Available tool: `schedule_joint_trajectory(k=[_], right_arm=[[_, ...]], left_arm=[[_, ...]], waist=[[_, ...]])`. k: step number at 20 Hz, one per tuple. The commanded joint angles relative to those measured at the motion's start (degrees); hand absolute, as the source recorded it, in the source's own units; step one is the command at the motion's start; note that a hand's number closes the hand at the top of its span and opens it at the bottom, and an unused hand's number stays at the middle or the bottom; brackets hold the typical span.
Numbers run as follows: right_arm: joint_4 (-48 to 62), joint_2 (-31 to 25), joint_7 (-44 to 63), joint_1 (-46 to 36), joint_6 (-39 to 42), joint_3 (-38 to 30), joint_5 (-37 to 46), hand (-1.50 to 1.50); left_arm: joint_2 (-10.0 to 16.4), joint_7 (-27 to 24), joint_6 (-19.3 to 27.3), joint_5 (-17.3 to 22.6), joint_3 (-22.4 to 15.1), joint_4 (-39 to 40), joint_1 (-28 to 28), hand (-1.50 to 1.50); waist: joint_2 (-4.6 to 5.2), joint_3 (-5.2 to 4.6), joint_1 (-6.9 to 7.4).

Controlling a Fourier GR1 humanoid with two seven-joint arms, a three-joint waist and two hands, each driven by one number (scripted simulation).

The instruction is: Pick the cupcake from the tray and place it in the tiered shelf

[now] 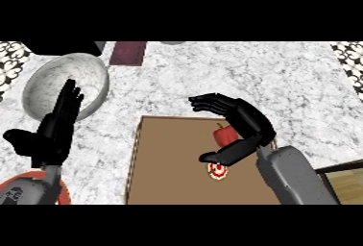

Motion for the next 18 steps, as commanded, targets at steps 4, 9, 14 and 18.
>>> schedule_joint_trajectory(k=[4, 9, 14, 18], right_arm=[[-4.3, -13.2, 4.4, -6.7, 19.3, -1.6, -5.2, -1.50], [-15.3, -19.4, 11.6, -10.5, 24.2, 4.1, -0.4, -1.50], [-23.5, -20.6, 15.4, -16.7, 22.6, 7.8, 14.4, -1.50], [-28.4, -19.3, 22.9, -17.3, 21.4, 13.9, 23.2, -1.50]], left_arm=[[0.6, 0.1, 0.7, -0.4, 1.4, -2.9, 4.5, 0.00], [1.1, 3.5, 1.7, -0.7, 1.9, -2.6, 2.5, 0.00], [0.2, 1.1, 1.1, -0.4, 2.4, -2.3, 3.3, 0.00], [0.4, 4.3, 2.1, -1.0, 2.4, -3.7, 0.6, 0.00]], waist=[[-0.30, -0.08, -0.82], [-0.79, -0.15, -2.23], [-0.85, -0.21, -2.01], [-0.51, -0.15, -2.01]])
